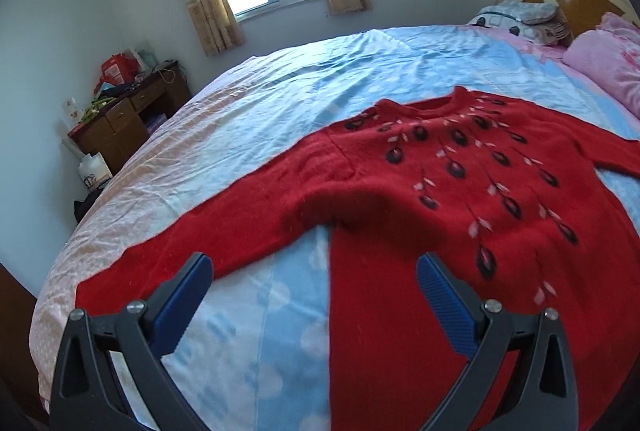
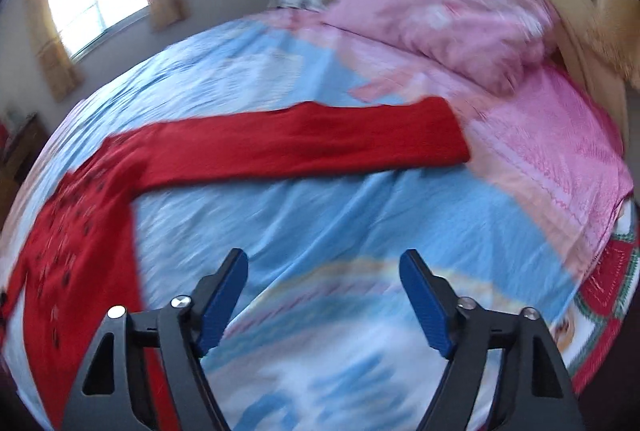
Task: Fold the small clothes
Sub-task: 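Grasp the cuff of the sleeve nearest the right tool with the right tool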
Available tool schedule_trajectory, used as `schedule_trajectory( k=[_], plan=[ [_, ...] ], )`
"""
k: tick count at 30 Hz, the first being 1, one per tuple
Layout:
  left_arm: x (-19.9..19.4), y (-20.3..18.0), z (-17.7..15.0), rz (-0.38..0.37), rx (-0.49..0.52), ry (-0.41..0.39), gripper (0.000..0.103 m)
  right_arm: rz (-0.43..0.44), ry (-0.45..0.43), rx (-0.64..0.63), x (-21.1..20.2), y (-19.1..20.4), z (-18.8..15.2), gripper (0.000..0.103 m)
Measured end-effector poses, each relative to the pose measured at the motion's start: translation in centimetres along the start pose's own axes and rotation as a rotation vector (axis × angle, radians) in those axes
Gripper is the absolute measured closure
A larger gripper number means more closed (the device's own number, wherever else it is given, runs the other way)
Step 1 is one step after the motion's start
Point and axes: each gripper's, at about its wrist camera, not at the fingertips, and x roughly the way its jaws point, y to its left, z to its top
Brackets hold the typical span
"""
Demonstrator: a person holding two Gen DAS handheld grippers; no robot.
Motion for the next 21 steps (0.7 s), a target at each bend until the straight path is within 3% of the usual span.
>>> schedule_trajectory(
  k=[4, 8, 12, 14, 21],
  plan=[
    [1.9, 0.0, 1.0, 0.04, -0.001, 0.001, 0.0, -0.021, 0.029, 0.136, 3.1, -4.9, 3.7, 0.037],
    [3.5, 0.5, 1.4, 0.053, -0.023, 0.028, 0.0, -0.069, -0.001, 0.197, 4.6, -9.0, 6.7, 0.041],
    [4.9, 0.7, 1.5, 0.064, -0.028, 0.045, 0.0, -0.069, 0.022, 0.266, 6.4, -12.0, 8.7, 0.045],
    [5.6, 0.6, 1.6, 0.07, -0.027, 0.057, 0.0, -0.071, 0.04, 0.278, 7.3, -12.6, 9.2, 0.052],
    [6.5, 0.3, 1.7, 0.062, -0.027, 0.07, 0.0, -0.085, 0.087, 0.248, 10.3, -11.9, 9.7, 0.055]
  ],
)
